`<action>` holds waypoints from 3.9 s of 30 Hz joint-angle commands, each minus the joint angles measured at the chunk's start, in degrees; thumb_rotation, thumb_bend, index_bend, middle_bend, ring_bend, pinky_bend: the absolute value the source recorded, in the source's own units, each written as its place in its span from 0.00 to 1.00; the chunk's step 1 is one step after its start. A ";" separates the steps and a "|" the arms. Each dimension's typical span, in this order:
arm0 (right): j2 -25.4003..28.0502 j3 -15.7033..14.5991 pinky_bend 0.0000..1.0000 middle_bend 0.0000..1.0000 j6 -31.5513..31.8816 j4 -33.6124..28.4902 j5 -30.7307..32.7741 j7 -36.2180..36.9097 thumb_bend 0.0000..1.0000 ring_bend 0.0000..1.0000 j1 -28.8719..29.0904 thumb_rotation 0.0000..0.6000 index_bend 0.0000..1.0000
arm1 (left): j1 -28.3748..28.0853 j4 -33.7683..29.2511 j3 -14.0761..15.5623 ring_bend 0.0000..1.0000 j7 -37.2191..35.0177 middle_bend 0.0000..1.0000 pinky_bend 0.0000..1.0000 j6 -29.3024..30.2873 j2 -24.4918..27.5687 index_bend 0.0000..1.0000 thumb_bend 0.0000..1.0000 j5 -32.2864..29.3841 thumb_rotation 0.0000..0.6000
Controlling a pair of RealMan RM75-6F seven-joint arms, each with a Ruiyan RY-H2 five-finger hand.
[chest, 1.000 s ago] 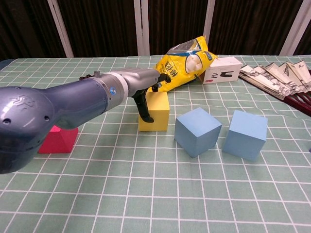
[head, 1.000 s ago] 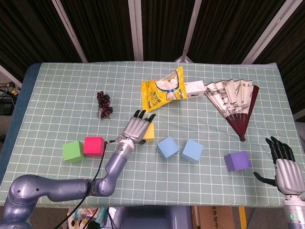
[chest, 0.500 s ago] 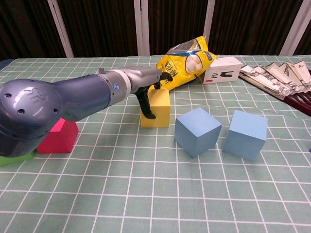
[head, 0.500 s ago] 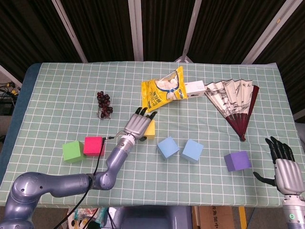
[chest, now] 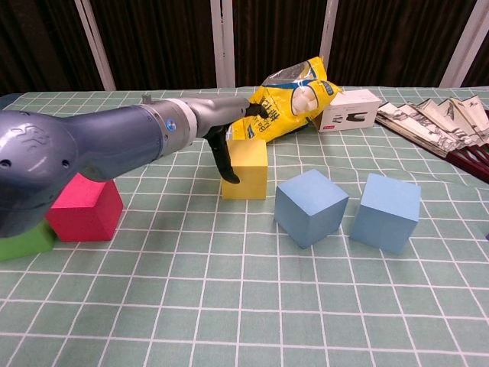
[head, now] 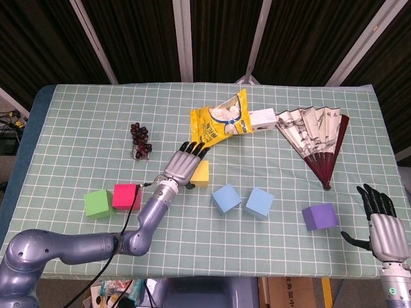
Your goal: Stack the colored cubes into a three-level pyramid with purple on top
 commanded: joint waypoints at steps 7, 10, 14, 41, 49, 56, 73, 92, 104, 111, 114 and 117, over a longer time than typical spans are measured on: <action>0.15 0.44 0.00 0.00 0.27 -0.24 0.83 -0.11 0.14 0.00 -0.14 1.00 0.00 | 8.58 -18.36 2.59 0.00 -5.94 0.00 0.00 10.78 11.35 0.00 0.13 10.09 1.00; 0.31 0.72 0.00 0.00 0.12 -0.62 1.50 -0.04 0.14 0.00 -0.13 1.00 0.00 | 12.76 -23.42 5.48 0.00 -7.17 0.00 0.00 15.25 15.45 0.00 0.13 13.97 1.00; 0.49 1.21 0.00 0.00 0.08 -1.17 2.20 -0.38 0.14 0.00 0.01 1.00 0.00 | 18.78 -28.63 9.66 0.00 -10.22 0.00 0.00 20.26 20.44 0.00 0.13 18.18 1.00; -2.67 9.89 0.00 0.00 -20.81 -19.73 14.53 -20.03 0.14 0.00 21.44 1.00 0.00 | 33.03 -35.76 13.05 0.00 -23.83 0.00 0.00 27.60 34.36 0.00 0.12 28.24 1.00; -14.04 9.32 0.00 0.00 -22.03 -18.86 26.48 -32.08 0.14 0.00 30.04 1.00 0.00 | 33.93 -35.99 11.40 0.00 -25.11 0.00 0.00 27.16 35.38 0.00 0.12 28.31 1.00; -21.64 8.63 0.00 0.00 -19.55 -15.18 32.44 -36.71 0.14 0.00 34.05 1.00 0.00 | 34.66 -35.93 10.26 0.00 -26.16 0.00 0.00 26.70 36.02 0.00 0.13 28.16 1.00; -27.40 8.30 0.00 0.21 -17.68 -6.81 32.46 -34.58 0.14 0.00 36.64 1.00 0.00 | 35.66 -36.01 8.42 0.00 -26.96 0.00 0.00 25.64 36.34 0.00 0.12 27.81 1.00; -28.77 7.08 0.00 0.33 -18.49 -3.81 35.25 -33.60 0.14 0.07 37.80 1.00 0.00 | 36.09 -35.85 7.01 0.00 -26.56 0.00 0.00 24.69 35.65 0.00 0.13 26.79 1.00; -29.82 8.00 0.00 0.45 -17.44 -2.15 36.27 -32.73 0.14 0.14 38.21 1.00 0.00 | 36.46 -35.99 6.39 0.00 -26.46 0.00 0.00 24.73 35.48 0.00 0.12 26.72 1.00; -29.95 12.03 0.00 0.46 -15.68 -1.61 41.89 -33.67 0.14 0.15 39.32 1.00 0.00 | 36.62 -36.01 6.15 0.00 -26.27 0.00 0.00 24.76 35.49 0.00 0.13 26.90 1.00; -29.58 13.75 0.00 0.46 -15.09 -1.25 44.37 -34.43 0.14 0.15 40.06 1.00 0.00 | 36.68 -35.96 6.05 0.00 -26.24 0.00 0.00 24.76 35.49 0.00 0.13 26.98 1.00; -29.18 14.64 0.00 0.46 -14.61 -0.50 45.82 -35.49 0.14 0.15 40.83 1.00 0.00 | 36.72 -35.86 5.96 0.00 -26.18 0.00 0.00 24.68 35.47 0.00 0.13 26.98 1.00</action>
